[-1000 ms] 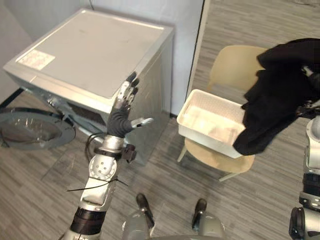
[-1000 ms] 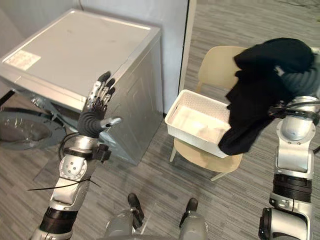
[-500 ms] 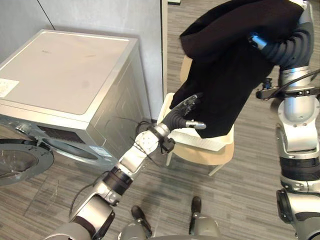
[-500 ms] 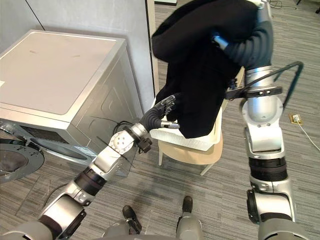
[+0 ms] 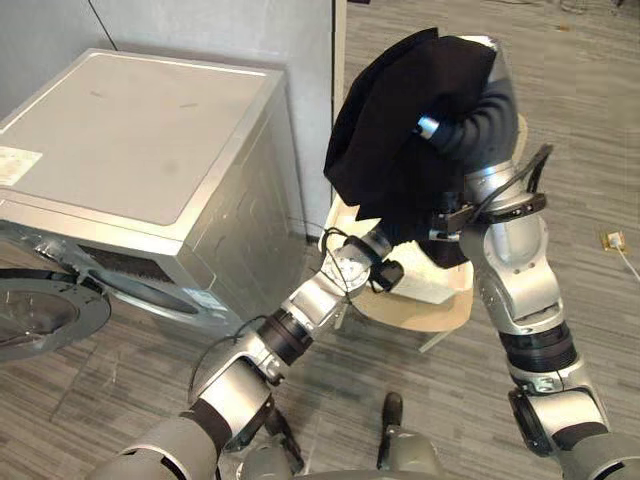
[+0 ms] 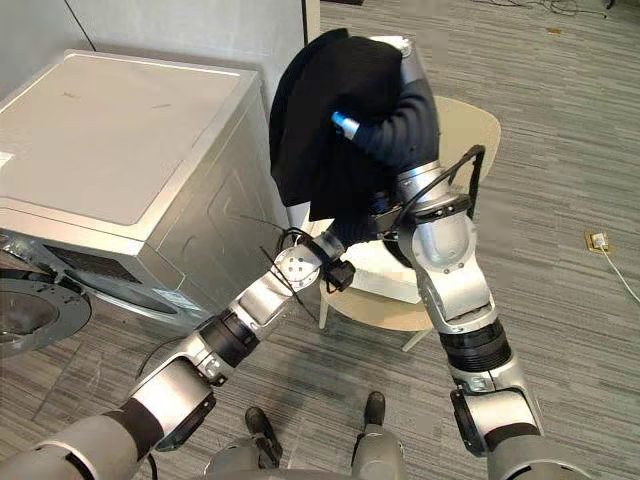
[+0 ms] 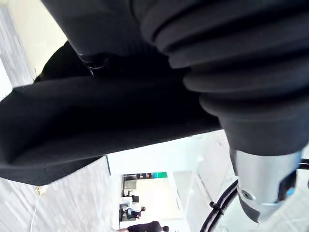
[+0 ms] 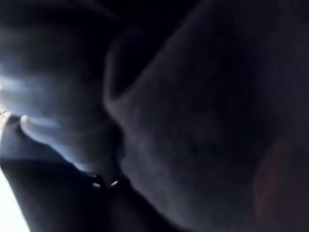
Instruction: Pick up the laundry basket with both hands and put the clothes into the washing machine.
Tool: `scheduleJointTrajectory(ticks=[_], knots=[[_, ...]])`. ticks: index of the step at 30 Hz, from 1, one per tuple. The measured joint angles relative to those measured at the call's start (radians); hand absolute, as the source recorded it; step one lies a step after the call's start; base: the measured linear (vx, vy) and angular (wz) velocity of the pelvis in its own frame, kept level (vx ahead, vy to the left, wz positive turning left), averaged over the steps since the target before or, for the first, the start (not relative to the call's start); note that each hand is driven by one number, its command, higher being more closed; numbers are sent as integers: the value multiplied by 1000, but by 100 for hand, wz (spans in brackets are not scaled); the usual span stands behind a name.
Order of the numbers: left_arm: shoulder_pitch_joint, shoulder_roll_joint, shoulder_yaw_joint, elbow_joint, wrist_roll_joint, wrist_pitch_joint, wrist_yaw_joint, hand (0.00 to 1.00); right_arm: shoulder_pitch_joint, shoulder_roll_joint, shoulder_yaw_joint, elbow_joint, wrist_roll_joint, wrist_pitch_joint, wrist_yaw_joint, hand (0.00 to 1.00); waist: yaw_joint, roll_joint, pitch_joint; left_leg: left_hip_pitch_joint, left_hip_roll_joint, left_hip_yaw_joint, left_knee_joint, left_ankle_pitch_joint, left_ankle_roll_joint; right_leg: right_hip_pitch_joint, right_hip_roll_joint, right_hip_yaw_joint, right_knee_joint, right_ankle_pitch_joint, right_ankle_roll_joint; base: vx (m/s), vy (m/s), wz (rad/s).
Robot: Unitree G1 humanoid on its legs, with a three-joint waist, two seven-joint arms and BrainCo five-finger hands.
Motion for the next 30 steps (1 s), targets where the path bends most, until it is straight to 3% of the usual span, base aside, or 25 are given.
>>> scheduleJointTrajectory(ticks=[3, 4, 11, 12, 16, 23, 30], knots=[[0, -1, 0, 1, 15, 0, 20, 0, 5, 13, 9, -12, 7, 0, 12, 100, 1, 0, 0, 14, -6, 1, -23, 6, -6, 11, 0, -2, -10, 0, 2, 0, 0, 0], [0, -1, 0, 1, 17, 0, 30, 100, 10, 17, 10, -19, 22, 0, 11, 100, 1, 0, 0, 17, -9, 1, -32, 11, -8, 11, 0, -3, -12, 0, 2, 0, 0, 0], [0, -4, 3, 1, 45, -20, 66, 100, 54, 26, 35, -34, 40, -4, 8, 100, 0, 0, 0, 41, -20, 8, -70, 25, -8, 23, 1, -2, -26, 1, 4, 7, 1, -2], [0, -5, 4, 1, 61, -25, 80, 100, 57, 30, 40, -34, 40, -4, 8, 0, 1, 0, -1, 46, -22, 12, -75, 25, -8, 24, 1, 0, -27, 2, 4, 31, 9, -9], [17, -7, 34, 1, 87, -32, 141, 100, 105, 49, 38, -35, 40, -8, -18, 0, 1, -3, -14, 59, -22, 21, -89, 27, -11, 27, 5, 6, -32, 2, 4, 36, 3, -6], [137, -10, 210, -75, 101, -39, 226, 100, 208, 61, 0, -33, 39, -7, -58, 0, 0, -3, -14, 92, -21, 36, -105, 27, -13, 51, 14, 20, -48, 2, 5, 33, 2, -7], [288, 7, 387, -242, 105, -48, 252, 100, 319, 98, -97, -15, 37, -4, -59, 0, 1, -3, -62, 157, -20, 46, -120, 22, -25, 113, 22, 30, -71, -2, 9, 36, 1, -5]])
